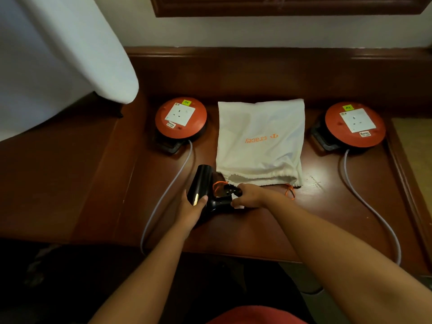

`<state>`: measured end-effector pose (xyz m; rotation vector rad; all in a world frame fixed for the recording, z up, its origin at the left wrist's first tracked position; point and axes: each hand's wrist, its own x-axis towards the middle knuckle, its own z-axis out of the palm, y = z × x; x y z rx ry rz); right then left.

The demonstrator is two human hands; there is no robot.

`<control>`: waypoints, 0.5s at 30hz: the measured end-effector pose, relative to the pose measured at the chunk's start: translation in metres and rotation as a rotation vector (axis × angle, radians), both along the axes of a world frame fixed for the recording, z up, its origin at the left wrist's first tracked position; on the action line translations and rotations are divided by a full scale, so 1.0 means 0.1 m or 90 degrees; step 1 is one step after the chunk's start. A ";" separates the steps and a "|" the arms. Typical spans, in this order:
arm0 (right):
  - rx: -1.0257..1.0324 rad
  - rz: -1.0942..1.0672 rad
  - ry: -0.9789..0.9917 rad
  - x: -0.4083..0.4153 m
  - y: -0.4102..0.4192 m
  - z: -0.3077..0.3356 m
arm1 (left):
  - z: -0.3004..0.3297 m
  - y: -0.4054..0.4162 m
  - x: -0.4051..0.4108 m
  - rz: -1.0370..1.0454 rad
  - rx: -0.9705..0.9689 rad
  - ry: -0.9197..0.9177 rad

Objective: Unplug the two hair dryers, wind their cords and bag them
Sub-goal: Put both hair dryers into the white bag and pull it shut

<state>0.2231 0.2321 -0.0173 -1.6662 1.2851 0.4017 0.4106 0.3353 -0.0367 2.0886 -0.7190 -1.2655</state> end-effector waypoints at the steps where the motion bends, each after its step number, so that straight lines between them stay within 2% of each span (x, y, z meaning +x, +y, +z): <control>1: 0.009 -0.011 -0.002 0.02 -0.02 -0.01 | -0.01 0.02 0.02 0.000 0.000 0.015; 8: 0.086 -0.055 -0.052 0.11 -0.01 -0.07 | 0.05 0.09 0.13 -0.006 -0.020 0.054; 12: 0.093 -0.203 -0.135 0.23 0.07 -0.12 | 0.02 0.12 0.16 -0.005 -0.011 0.060; 15: 0.071 -0.262 -0.127 0.31 0.11 -0.10 | 0.02 0.16 0.16 0.004 -0.016 0.066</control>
